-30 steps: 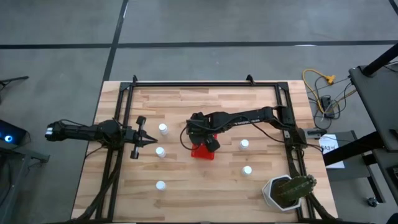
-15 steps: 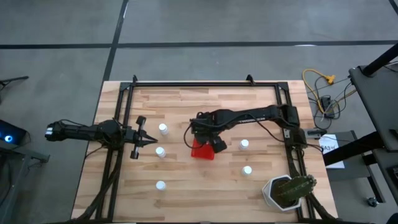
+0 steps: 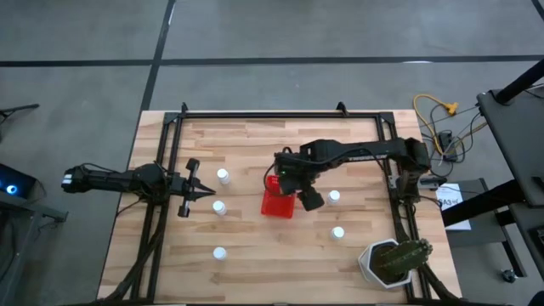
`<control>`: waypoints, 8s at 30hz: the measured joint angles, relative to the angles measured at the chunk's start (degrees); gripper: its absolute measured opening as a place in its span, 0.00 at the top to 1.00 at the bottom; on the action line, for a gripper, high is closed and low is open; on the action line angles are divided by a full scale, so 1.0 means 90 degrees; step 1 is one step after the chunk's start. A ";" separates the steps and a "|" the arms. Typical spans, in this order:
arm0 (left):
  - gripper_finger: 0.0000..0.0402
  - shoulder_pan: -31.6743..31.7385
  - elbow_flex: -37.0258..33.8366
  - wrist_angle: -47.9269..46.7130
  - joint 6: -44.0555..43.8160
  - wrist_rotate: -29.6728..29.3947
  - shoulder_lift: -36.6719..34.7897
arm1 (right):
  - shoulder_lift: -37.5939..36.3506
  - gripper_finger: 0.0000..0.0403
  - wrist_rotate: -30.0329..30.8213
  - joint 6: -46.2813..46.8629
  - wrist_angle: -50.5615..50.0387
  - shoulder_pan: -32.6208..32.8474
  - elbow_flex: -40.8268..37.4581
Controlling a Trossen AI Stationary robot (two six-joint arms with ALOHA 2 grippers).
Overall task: Pick and place pill bottles into a basket
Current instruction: Put the white medicine bottle into the red bin
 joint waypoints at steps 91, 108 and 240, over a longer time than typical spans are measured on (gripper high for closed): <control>1.00 0.0002 0.0000 -0.0002 0.0002 0.0000 0.0000 | -0.2252 0.63 0.0251 0.0748 0.1734 -0.0002 -0.3330; 1.00 0.0002 0.0000 -0.0005 0.0001 0.0000 0.0001 | -0.0595 0.63 0.0186 0.1547 0.0559 -0.0515 -0.0214; 1.00 0.0001 0.0001 -0.0002 0.0001 0.0000 0.0073 | 0.2515 0.54 0.0742 0.1547 -0.0256 -0.0785 0.2119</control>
